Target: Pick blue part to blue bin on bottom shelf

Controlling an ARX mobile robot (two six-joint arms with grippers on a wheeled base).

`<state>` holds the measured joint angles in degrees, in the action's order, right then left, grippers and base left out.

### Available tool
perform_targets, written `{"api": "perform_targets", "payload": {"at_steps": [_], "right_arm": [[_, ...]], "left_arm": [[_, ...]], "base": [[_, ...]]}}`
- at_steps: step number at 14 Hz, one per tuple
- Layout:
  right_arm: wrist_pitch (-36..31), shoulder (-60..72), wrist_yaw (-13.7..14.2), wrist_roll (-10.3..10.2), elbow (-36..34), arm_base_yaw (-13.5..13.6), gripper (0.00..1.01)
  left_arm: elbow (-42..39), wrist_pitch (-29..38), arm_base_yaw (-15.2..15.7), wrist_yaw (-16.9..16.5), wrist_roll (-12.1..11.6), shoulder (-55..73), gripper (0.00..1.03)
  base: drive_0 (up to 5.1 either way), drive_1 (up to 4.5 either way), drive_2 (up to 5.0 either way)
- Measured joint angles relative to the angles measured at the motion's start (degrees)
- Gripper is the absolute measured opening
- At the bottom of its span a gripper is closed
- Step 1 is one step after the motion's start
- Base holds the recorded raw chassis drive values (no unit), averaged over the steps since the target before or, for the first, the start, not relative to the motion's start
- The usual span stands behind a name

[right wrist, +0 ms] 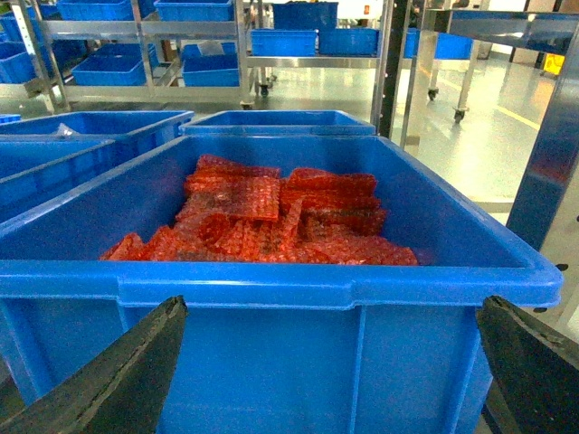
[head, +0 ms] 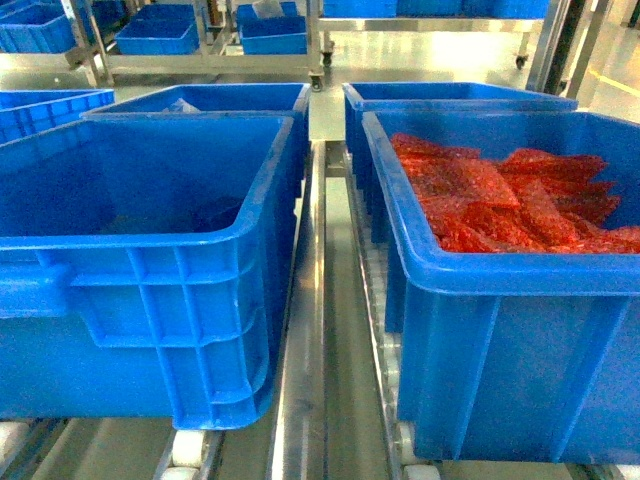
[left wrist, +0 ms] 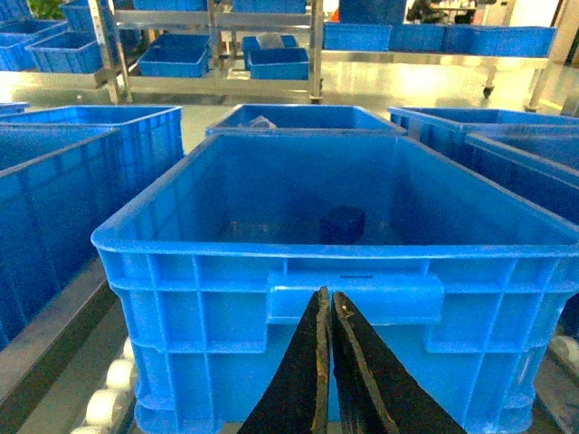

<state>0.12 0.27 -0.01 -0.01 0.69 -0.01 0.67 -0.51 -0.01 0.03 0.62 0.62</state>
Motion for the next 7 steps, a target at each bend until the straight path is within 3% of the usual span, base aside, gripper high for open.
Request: {"api": "perform_targets", "payload": {"at_steps": [5,6,7], "right_arm": [[0.15,0.0,0.02,0.0,0.0,0.0,0.98],[0.15,0.0,0.02,0.0,0.0,0.0,0.98],[0.13,0.0,0.02,0.0,0.0,0.0,0.98]], "left_arm": [[0.0,0.28,0.0,-0.02,0.02,0.0,0.02],[0.0,0.28,0.0,-0.04,0.0,0.0,0.05],[0.0,0.28,0.0,-0.02,0.0,0.0,0.18]], "base": [[0.0,0.0,0.0],[0.0,0.0,0.0],[0.0,0.0,0.0]]}}
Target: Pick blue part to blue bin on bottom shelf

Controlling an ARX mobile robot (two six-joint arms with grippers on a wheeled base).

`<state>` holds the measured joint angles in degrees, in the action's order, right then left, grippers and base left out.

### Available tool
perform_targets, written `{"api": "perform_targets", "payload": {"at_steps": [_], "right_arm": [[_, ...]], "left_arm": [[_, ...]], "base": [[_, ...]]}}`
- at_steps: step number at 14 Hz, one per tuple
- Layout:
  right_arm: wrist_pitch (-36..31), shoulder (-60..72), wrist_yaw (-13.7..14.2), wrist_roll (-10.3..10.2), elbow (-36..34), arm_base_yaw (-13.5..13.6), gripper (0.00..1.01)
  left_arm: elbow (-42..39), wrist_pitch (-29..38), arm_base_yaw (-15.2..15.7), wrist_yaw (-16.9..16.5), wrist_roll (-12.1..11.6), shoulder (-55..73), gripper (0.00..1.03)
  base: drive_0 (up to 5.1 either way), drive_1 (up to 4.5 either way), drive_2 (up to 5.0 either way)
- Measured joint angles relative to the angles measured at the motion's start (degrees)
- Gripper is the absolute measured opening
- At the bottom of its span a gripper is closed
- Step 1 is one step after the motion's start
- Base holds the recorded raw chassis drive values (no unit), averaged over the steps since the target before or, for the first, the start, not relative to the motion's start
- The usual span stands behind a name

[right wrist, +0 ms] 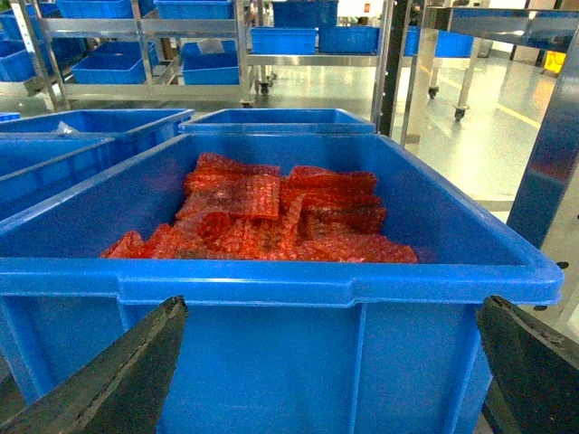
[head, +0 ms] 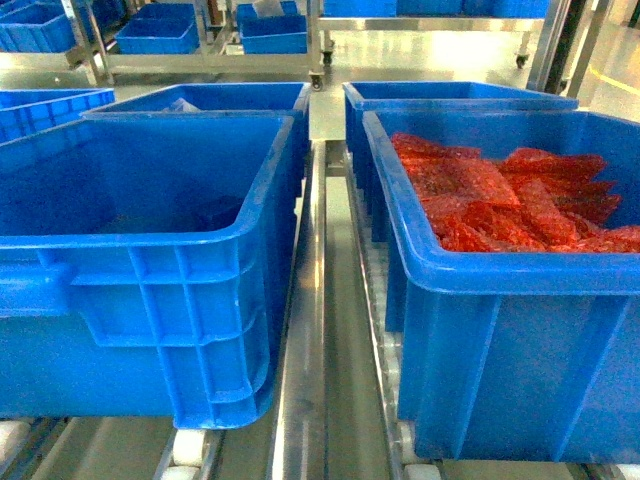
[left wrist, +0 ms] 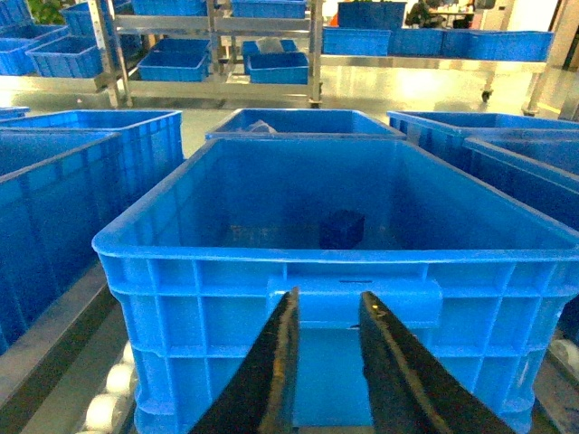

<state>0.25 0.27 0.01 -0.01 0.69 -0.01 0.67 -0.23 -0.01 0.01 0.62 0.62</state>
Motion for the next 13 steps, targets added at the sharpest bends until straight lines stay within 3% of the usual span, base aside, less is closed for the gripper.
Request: {"api": "perform_targets", "payload": {"at_steps": [6,13], "right_arm": [[0.02,0.0,0.0,0.0,0.0,0.0,0.98],[0.02,0.0,0.0,0.0,0.0,0.0,0.98]], "left_arm": [[0.0,0.0,0.0,0.0,0.0,0.0,0.95],[0.0,0.0,0.0,-0.02,-0.04,0.0,0.98]], "base": [[0.0,0.0,0.0],[0.0,0.0,0.0]]}}
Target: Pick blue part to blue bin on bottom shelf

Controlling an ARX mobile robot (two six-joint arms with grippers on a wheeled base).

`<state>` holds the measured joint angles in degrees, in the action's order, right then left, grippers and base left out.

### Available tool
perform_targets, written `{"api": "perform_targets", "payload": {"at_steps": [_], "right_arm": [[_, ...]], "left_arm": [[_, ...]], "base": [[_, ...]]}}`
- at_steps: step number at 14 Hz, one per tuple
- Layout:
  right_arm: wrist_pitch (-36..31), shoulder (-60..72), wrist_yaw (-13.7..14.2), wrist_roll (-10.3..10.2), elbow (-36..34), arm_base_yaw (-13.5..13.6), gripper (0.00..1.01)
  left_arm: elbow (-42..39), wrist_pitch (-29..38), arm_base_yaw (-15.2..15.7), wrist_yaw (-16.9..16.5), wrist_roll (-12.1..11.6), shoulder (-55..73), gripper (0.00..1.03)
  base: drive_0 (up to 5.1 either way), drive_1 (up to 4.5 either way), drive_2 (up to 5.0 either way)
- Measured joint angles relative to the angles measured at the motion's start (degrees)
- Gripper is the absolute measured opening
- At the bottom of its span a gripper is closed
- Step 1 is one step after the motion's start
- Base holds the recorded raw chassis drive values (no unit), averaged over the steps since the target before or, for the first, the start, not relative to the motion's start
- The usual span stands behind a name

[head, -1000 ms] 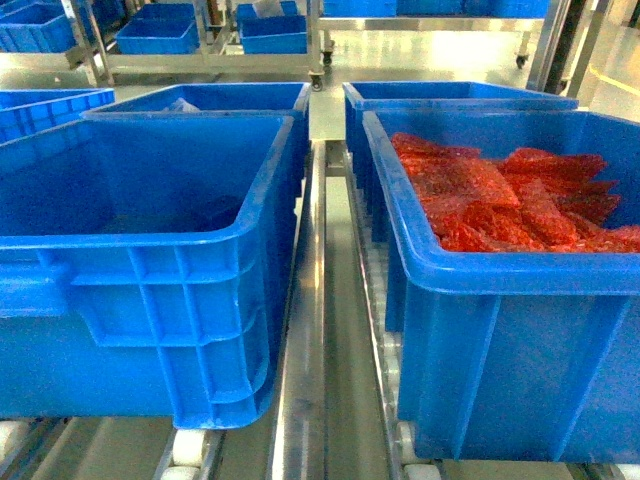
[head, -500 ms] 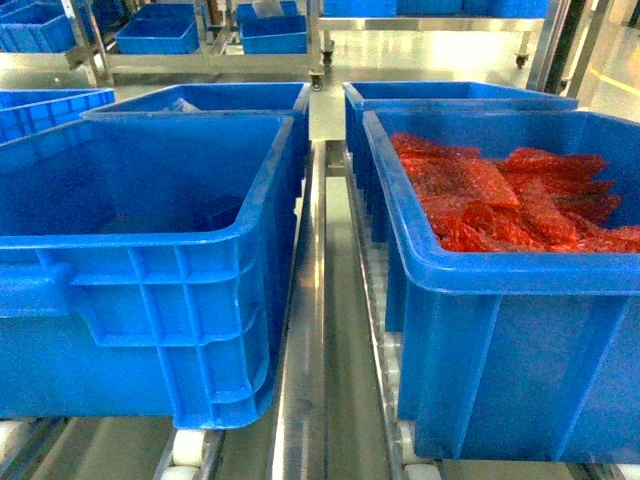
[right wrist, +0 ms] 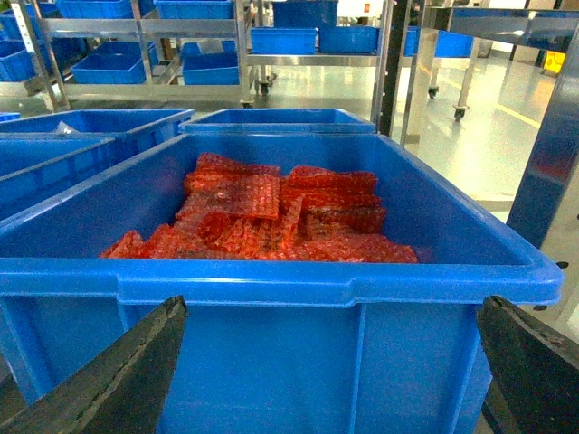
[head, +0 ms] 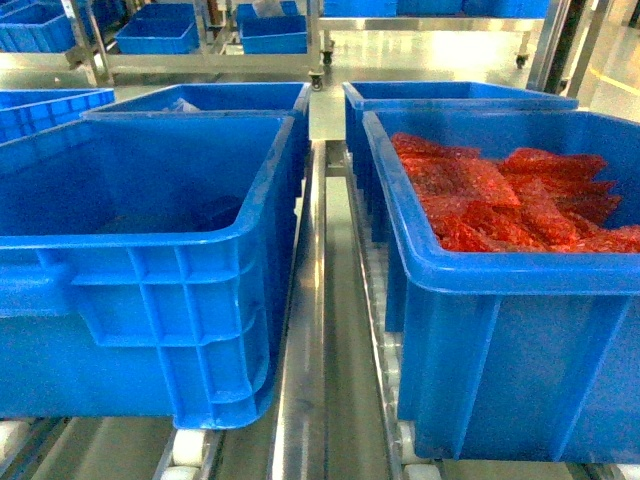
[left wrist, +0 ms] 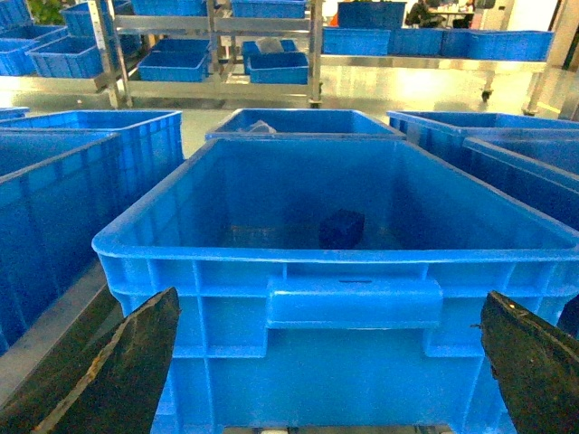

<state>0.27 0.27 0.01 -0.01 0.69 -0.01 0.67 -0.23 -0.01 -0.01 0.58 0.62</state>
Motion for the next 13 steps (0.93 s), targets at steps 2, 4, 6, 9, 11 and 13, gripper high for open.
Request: {"api": "perform_targets", "payload": {"at_steps": [2,4,6,9,11,13], "right_arm": [[0.0,0.0,0.0,0.0,0.0,0.0,0.98],[0.0,0.0,0.0,0.0,0.0,0.0,0.98],[0.0,0.0,0.0,0.0,0.0,0.0,0.98],[0.0,0.0,0.0,0.0,0.0,0.0,0.98],[0.0,0.0,0.0,0.0,0.0,0.0,0.98],[0.0,0.0,0.0,0.0,0.0,0.0,0.98]], "left_arm": [[0.0,0.0,0.0,0.02,0.0,0.0,0.98],[0.0,0.0,0.0,0.02,0.0,0.0,0.98],[0.0,0.0,0.0,0.0,0.0,0.0,0.98],[0.0,0.0,0.0,0.02,0.0,0.0,0.98],[0.0,0.0,0.0,0.0,0.0,0.0,0.98],[0.0,0.0,0.0,0.02,0.0,0.0,0.98]], "base": [[0.0,0.0,0.0],[0.0,0.0,0.0],[0.0,0.0,0.0],[0.0,0.0,0.0],[0.0,0.0,0.0],[0.0,0.0,0.0]]}}
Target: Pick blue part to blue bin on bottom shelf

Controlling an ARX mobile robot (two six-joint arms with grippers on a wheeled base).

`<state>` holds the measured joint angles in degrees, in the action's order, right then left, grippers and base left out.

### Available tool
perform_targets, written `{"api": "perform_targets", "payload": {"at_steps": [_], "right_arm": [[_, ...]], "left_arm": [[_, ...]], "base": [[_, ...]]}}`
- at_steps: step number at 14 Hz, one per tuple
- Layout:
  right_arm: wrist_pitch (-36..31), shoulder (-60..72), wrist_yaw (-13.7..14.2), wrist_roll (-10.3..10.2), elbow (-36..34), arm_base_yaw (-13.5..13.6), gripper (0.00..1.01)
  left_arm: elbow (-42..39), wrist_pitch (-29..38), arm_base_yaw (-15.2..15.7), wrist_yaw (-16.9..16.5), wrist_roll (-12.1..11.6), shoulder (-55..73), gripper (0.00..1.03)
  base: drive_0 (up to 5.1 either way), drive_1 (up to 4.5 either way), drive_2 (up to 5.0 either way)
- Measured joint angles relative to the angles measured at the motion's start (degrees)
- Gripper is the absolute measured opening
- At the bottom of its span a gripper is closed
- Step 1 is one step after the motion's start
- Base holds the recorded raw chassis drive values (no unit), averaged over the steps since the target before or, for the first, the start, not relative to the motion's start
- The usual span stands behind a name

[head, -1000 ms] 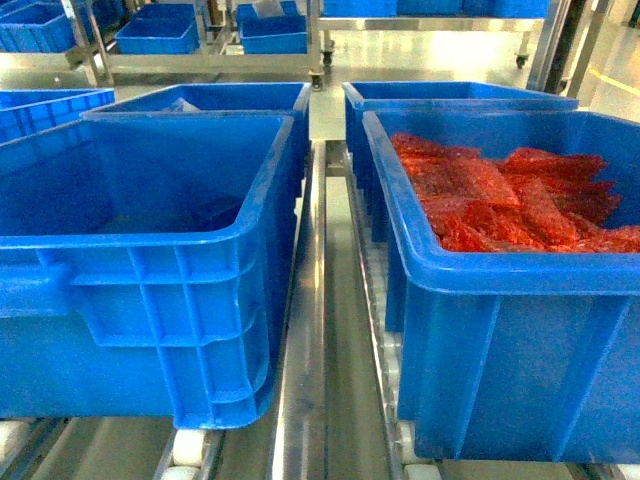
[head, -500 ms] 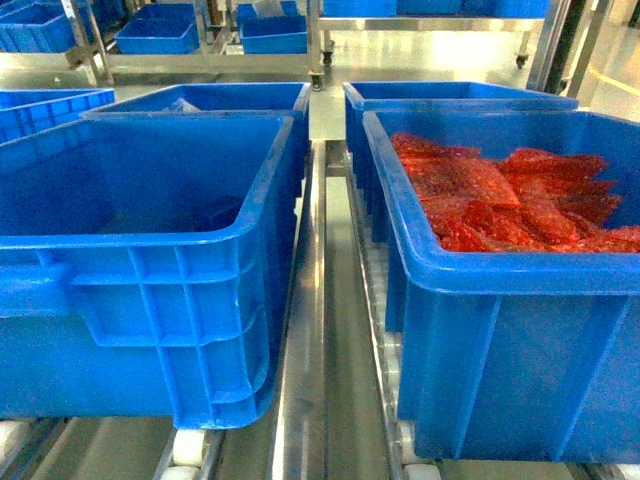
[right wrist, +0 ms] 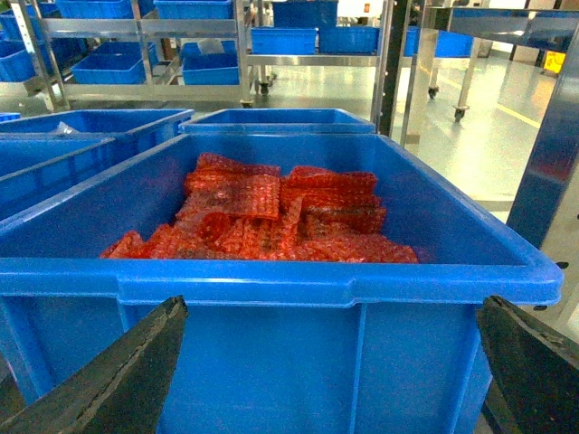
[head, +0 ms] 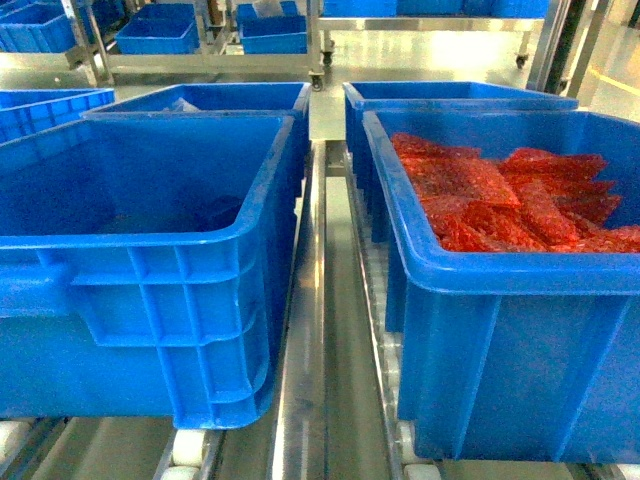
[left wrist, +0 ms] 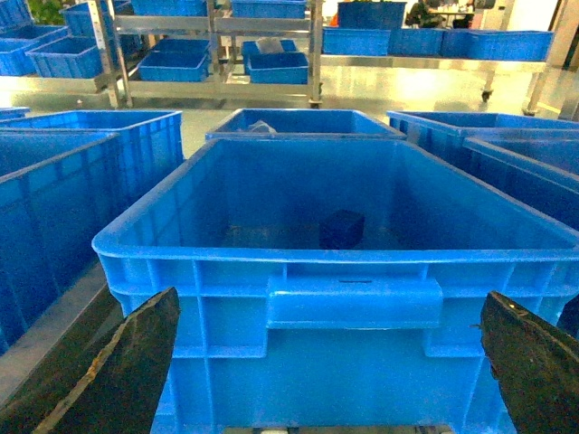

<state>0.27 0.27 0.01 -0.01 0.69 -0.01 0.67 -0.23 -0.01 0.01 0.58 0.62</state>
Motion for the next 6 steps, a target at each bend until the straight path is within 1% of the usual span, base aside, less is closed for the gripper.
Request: {"api": "perform_targets", "payload": {"at_steps": [6], "right_arm": [[0.0,0.0,0.0,0.0,0.0,0.0,0.98]], "left_arm": [[0.0,0.0,0.0,0.0,0.0,0.0,0.98]], "base": [[0.0,0.0,0.0]]}}
